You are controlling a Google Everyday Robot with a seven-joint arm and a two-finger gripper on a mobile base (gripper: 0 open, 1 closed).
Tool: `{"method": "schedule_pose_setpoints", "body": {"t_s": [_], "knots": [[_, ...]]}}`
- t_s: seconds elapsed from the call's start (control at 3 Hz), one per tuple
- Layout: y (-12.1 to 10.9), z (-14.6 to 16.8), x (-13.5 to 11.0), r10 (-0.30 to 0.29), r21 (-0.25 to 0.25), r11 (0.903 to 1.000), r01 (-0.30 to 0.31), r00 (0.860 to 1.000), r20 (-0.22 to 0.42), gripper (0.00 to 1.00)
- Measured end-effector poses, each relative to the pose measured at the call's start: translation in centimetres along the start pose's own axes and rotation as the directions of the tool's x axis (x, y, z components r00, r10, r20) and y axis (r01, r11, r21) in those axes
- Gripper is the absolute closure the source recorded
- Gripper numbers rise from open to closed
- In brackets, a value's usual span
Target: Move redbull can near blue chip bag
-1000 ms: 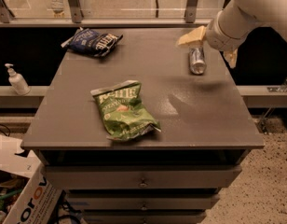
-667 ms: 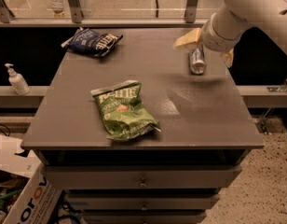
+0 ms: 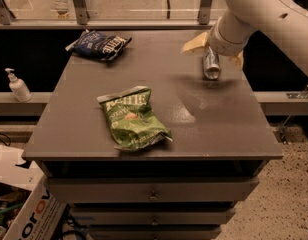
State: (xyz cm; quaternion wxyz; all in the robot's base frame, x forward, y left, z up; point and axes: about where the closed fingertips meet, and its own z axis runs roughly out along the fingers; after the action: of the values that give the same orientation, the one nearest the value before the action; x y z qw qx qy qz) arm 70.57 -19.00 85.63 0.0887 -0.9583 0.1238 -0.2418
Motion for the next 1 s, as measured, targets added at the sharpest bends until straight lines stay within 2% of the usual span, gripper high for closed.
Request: {"method": "schedule_pose_setpoints", "body": {"t_s": [0.67, 1.0], "knots": [[-0.1, 1.8, 1.2, -0.020, -0.033, 0.9993, 0.019, 1.000, -0.023, 0.00], [0.3, 2.4, 2.0, -0.026, -0.045, 0.9987, 0.024, 0.999, -0.033, 0.17]]}}
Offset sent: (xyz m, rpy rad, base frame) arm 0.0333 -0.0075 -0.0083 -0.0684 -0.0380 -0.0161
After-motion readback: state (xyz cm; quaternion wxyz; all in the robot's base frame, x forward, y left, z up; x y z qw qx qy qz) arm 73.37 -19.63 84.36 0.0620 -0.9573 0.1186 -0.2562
